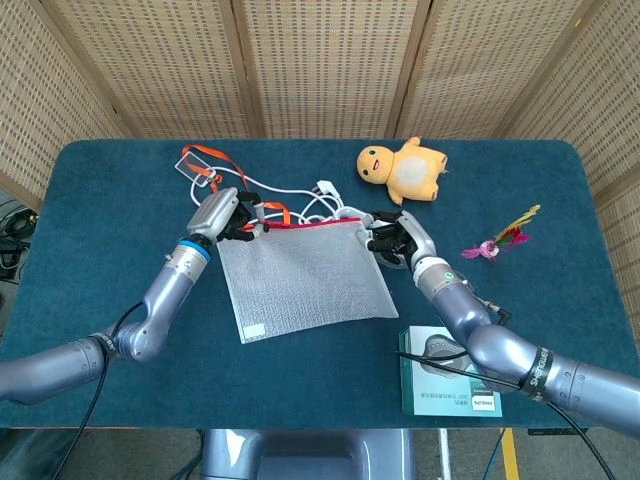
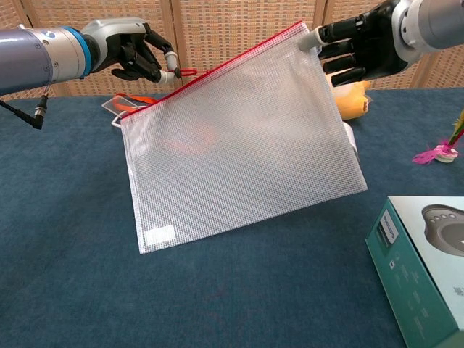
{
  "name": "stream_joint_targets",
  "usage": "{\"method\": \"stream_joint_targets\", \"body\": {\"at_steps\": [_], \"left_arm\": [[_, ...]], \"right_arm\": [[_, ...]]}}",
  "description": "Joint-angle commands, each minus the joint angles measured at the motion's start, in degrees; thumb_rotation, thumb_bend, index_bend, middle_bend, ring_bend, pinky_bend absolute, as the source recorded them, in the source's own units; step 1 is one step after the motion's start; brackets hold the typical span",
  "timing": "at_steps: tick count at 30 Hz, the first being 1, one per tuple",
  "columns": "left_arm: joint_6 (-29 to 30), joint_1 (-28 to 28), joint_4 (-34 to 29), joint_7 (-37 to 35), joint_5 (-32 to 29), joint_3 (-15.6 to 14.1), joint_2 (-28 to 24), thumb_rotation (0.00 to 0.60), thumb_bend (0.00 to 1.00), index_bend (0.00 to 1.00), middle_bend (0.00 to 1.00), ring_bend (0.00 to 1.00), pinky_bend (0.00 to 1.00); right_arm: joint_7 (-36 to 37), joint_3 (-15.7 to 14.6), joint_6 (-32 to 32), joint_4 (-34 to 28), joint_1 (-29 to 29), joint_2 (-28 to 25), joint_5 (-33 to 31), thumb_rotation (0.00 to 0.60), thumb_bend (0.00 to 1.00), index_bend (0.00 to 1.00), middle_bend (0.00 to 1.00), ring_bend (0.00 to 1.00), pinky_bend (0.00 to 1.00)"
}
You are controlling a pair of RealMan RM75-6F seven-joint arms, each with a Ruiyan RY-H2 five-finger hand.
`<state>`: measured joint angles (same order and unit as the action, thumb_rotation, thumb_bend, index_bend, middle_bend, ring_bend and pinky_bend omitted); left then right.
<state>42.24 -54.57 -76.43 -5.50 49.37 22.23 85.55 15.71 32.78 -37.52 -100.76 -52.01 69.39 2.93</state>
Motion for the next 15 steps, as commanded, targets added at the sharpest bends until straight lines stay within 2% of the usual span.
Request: {"method": "stream_joint_targets", "body": {"at_steps": [1,15], "left_arm": [[-0.5,0.2,-0.5,0.7,-0.1,-0.4,-1.3,0.600,0.99,0.93,0.99,0.91,0.97],[-2.8,0.6,1.0,1.3,-2.1,-1.4,-5.5,0.600,1.00,0.93,0.99,0.91,0.97]], "right_arm": [[1.2,0.3,0.9,0.6,0.5,-1.2,-0.1,0.600,0.75,0.73,0.95,0.94,1.00],[4.6,-0.4,3.3,4.2,0.9,-4.9,-1.7,0.600,0.75,0.73,0.95,0.94,1.00]]}}
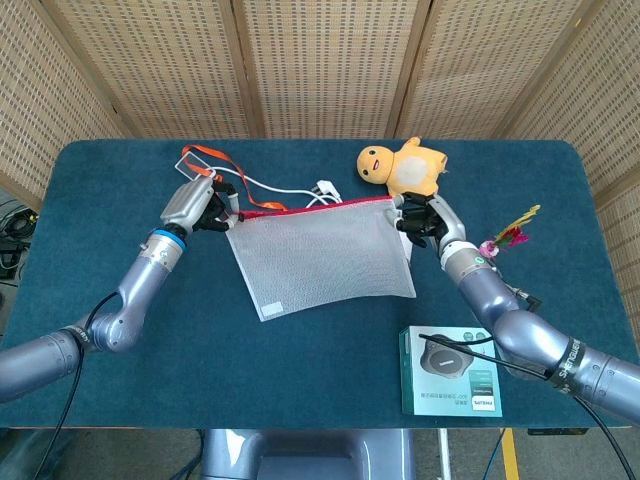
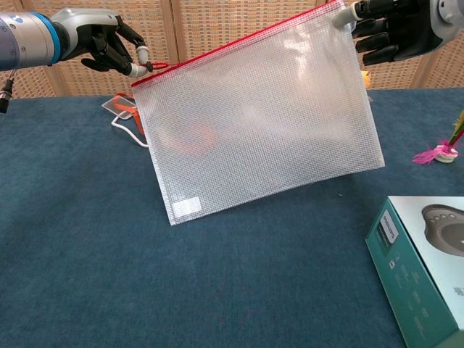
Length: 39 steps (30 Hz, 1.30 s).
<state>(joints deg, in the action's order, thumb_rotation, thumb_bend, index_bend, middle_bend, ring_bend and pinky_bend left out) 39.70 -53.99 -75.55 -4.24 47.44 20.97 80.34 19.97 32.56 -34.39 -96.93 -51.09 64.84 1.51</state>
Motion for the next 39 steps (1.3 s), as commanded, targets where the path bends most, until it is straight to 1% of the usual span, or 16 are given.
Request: {"method": "stream_joint_targets", "body": {"at_steps": [1,16,30,32,33,34,35,36,37,38,39], "left_arm": [[-0.3,0.1,0.1,-0.1,-0.3,-0.1,-0.5,0.600,1.00,0.93,0.99,0.91,0.97],[-0.5,0.6,1.0,-0.8,-0.6,-0.2,-2.6,0.600,1.00,0.93,0.99,0.91,0.97],[-0.6,0.8,2.2,-1.5,-0.9,-0.4,-2.6,0.600,1.00,0.93,0.99,0.91,0.97],[-0.8,0.8,2.2,-1.7,-1.3,-0.4,-2.5,0.600,0.99,0.93,0.99,0.91,0.97],[-1.0,0.9,2.2,-1.8,-1.5,-0.4,-2.6,0.600,0.95,0.92,0.99,0.91,0.97],[-1.2,0.8,2.2,-1.9,-1.6,-0.4,-2.7,0.600,0.85,0.86,0.99,0.90,0.97],[-2.0,0.8,2.0,-2.0,-1.8,-0.6,-2.9,0.600,0.72,0.78,0.98,0.90,0.96],[-3.4,0.7,1.8,-2.0,-2.1,-1.0,-3.4,0.600,0.43,0.56,0.96,0.89,0.95],[-4.8,0.6,1.7,-2.0,-2.4,-1.2,-4.0,0.600,0.23,0.35,0.94,0.87,0.94],[-6.6,0.3,1.6,-1.8,-2.6,-1.7,-4.8,0.600,0.12,0.21,0.93,0.87,0.93],[-7.5,0.2,1.5,-1.7,-2.7,-2.0,-5.3,0.600,0.02,0.07,0.91,0.85,0.92]], "right_arm": [[0.4,-0.3,0.3,0.6,0.0,-0.5,-0.4,0.600,0.75,0.73,0.95,0.94,1.00],[2.2,-2.0,1.5,3.9,-0.3,-2.0,-1.9,0.600,0.75,0.73,0.95,0.94,1.00],[3.1,-3.1,1.5,4.4,-0.9,-2.2,-2.4,0.600,0.76,0.73,0.95,0.94,1.00],[3.2,-3.2,1.2,4.5,-1.0,-2.0,-2.1,0.600,0.75,0.73,0.95,0.94,1.00],[3.1,-3.2,1.1,4.5,-1.0,-1.9,-1.8,0.600,0.71,0.71,0.95,0.94,1.00],[3.0,-3.2,1.0,4.5,-0.9,-1.7,-1.1,0.600,0.59,0.66,0.94,0.94,1.00],[2.6,-3.4,0.8,4.5,-0.7,-1.6,0.4,0.600,0.43,0.54,0.93,0.93,1.00],[1.6,-3.9,0.4,4.4,-0.6,-1.4,2.4,0.600,0.30,0.44,0.93,0.93,1.00],[1.0,-4.3,-0.1,4.4,-0.4,-1.2,4.1,0.600,0.15,0.30,0.92,0.93,1.00],[-0.3,-5.1,-1.2,4.3,-0.3,-0.9,6.6,0.600,0.06,0.18,0.91,0.93,1.00],[-0.9,-5.4,-2.2,4.2,-0.1,-0.7,8.2,0.600,0.03,0.13,0.91,0.93,1.00]]}}
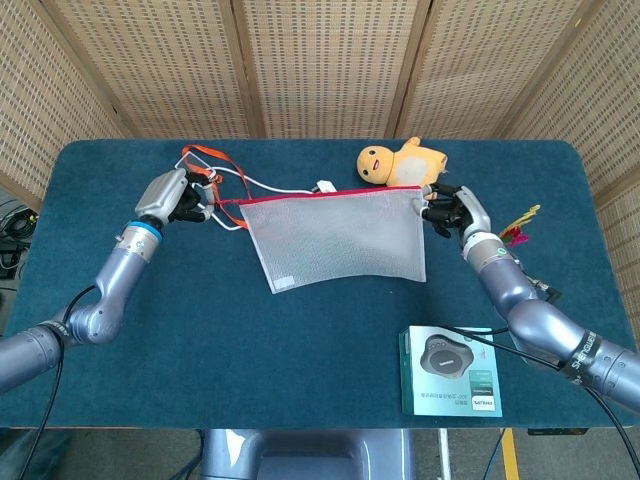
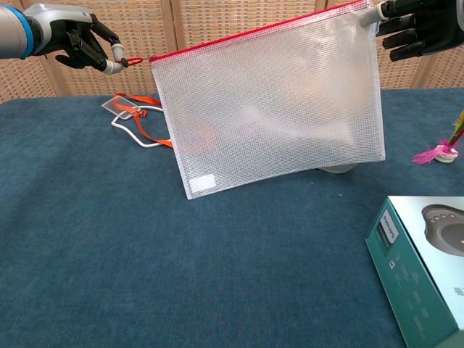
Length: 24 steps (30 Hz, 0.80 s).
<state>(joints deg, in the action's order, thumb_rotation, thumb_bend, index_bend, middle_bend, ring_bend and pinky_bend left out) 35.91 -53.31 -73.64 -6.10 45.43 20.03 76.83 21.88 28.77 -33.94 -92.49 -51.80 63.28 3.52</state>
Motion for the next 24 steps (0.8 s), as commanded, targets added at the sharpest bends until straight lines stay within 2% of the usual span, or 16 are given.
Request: {"method": "stream_joint_targets", "body": {"at_steps": [1,4,9,15,17,19,21,22,23,24], "left_arm": [[-4.0,-0.6,-0.5,0.3,-0.6,-1.3,-2.0,0.600,0.00,0.00,0.89,0.84,0.92],[-2.2,0.0,-1.0,0.2,0.8,-1.4,-2.3,0.600,0.00,0.00,0.86,0.84,0.91],[1.3,1.7,-3.6,0.4,3.4,-1.8,-4.3,0.600,0.00,0.00,0.86,0.84,0.91],[11.1,6.5,-9.4,4.2,8.3,-3.8,-8.6,0.600,0.00,0.00,0.81,0.81,0.89],[16.2,8.9,-11.7,6.8,10.6,-5.1,-9.9,0.600,0.00,0.00,0.69,0.70,0.78],[20.6,11.2,-13.9,8.6,12.3,-6.3,-10.9,0.600,0.00,0.00,0.42,0.45,0.52],[25.0,14.0,-16.5,10.3,13.9,-7.6,-12.0,0.600,0.00,0.00,0.20,0.21,0.31],[27.3,15.5,-17.9,10.9,14.7,-8.3,-12.5,0.600,0.00,0.00,0.09,0.10,0.20],[29.8,17.4,-19.5,11.7,15.7,-9.4,-13.2,0.600,0.00,0.00,0.05,0.05,0.13],[31.6,18.9,-20.8,12.3,16.4,-10.2,-13.7,0.600,0.00,0.00,0.01,0.01,0.06]], "right_arm": [[-3.3,-1.9,-3.5,-0.5,0.9,1.1,7.8,0.600,0.00,0.08,0.91,0.93,1.00],[-4.7,-2.8,-5.6,-1.5,2.0,1.1,12.4,0.600,0.00,0.02,0.90,0.93,1.00],[-6.6,-4.2,-10.0,-3.8,4.7,0.0,19.3,0.600,0.00,0.01,0.90,0.93,1.00],[-7.9,-7.9,-16.5,-6.1,11.8,-2.4,34.4,0.600,0.00,0.04,0.89,0.92,1.00],[-7.4,-9.8,-19.2,-5.8,15.0,-3.1,42.7,0.600,0.00,0.08,0.83,0.87,1.00],[-7.1,-12.0,-22.1,-4.8,17.7,-3.5,50.7,0.600,0.00,0.11,0.73,0.77,0.98],[-7.7,-14.6,-26.5,-2.5,20.4,-3.4,59.3,0.600,0.00,0.13,0.57,0.61,0.84],[-9.0,-16.2,-29.1,-1.2,21.6,-3.4,63.4,0.600,0.00,0.13,0.47,0.49,0.69],[-10.3,-17.9,-32.1,0.5,23.1,-3.3,67.8,0.600,0.00,0.14,0.37,0.37,0.53],[-11.3,-19.1,-34.5,1.7,24.2,-3.1,70.7,0.600,0.00,0.14,0.30,0.28,0.43]]}}
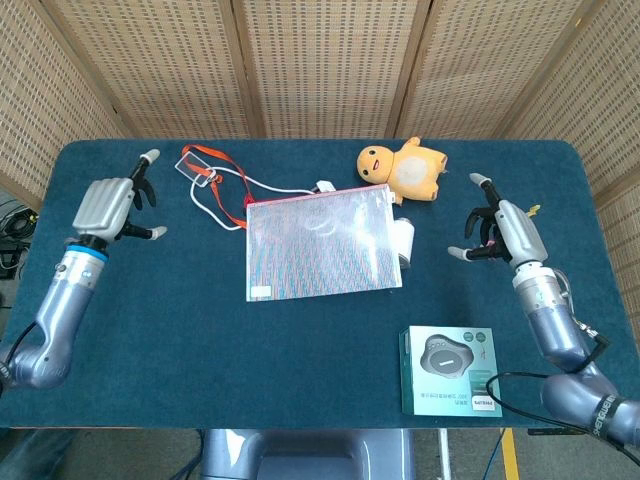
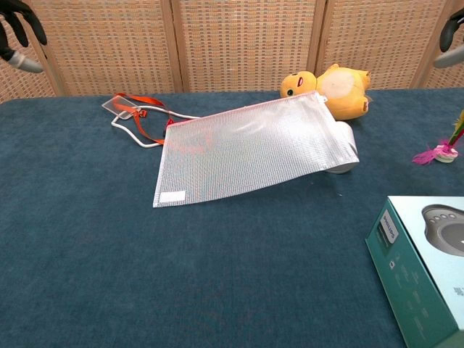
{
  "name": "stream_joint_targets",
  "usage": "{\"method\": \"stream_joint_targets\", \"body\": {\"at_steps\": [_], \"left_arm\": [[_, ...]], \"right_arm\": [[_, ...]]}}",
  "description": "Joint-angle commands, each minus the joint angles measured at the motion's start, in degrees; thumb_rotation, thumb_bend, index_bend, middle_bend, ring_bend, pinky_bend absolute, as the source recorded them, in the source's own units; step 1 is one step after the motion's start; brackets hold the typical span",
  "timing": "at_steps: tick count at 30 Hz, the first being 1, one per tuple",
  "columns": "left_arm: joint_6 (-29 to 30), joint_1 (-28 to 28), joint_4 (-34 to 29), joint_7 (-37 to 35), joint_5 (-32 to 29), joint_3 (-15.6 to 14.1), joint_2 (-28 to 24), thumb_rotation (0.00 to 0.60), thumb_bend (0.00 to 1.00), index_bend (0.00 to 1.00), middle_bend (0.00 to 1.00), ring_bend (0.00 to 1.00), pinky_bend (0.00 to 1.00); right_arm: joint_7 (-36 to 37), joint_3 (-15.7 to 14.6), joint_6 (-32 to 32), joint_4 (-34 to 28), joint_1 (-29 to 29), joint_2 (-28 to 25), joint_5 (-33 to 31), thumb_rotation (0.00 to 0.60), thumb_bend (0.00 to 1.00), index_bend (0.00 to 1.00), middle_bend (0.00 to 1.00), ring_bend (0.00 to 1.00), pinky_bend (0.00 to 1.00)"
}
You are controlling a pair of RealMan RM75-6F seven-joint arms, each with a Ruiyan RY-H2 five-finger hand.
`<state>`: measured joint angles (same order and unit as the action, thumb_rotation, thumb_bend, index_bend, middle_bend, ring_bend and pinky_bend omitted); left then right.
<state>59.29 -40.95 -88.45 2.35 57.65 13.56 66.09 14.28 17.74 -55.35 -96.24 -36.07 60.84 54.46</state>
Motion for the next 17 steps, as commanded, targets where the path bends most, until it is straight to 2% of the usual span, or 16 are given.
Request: {"method": "stream_joint_targets", "body": {"at_steps": [1,2,4,5,12,17], "left_arm": [[10.0,7.9,-7.2,4.4,4.9,-4.5,-3.4,0.600,0.00,0.00,0.00,0.00,0.02],[11.5,9.1,-8.1,4.8,5.6,-5.0,-3.7,0.600,0.00,0.00,0.00,0.00,0.00],[15.5,12.2,-10.0,5.1,7.8,-6.6,-4.1,0.600,0.00,0.00,0.00,0.00,0.00],[18.1,14.3,-11.0,5.1,9.4,-7.8,-4.1,0.600,0.00,0.00,0.00,0.00,0.00],[26.7,22.0,-13.4,5.3,15.8,-12.2,-3.3,0.600,0.00,0.00,0.00,0.00,0.00],[31.1,26.0,-14.1,7.1,20.5,-14.6,-2.6,0.600,0.00,0.00,0.00,0.00,0.00]], "right_arm": [[-4.6,-9.0,-15.4,6.5,9.6,-0.5,22.2,0.600,0.00,0.14,0.22,0.18,0.28],[-5.0,-9.7,-17.3,7.4,10.5,-0.3,24.1,0.600,0.00,0.13,0.14,0.09,0.15],[-6.1,-11.3,-21.6,9.0,12.9,0.1,27.7,0.600,0.00,0.12,0.06,0.02,0.03],[-6.6,-12.3,-24.0,9.8,14.5,0.3,29.2,0.600,0.00,0.11,0.02,0.00,0.00],[-9.6,-14.7,-32.1,12.7,20.8,1.9,32.1,0.600,0.00,0.07,0.00,0.00,0.00],[-8.2,-15.5,-35.6,14.0,24.2,2.4,32.8,0.600,0.00,0.07,0.00,0.00,0.00]]}}
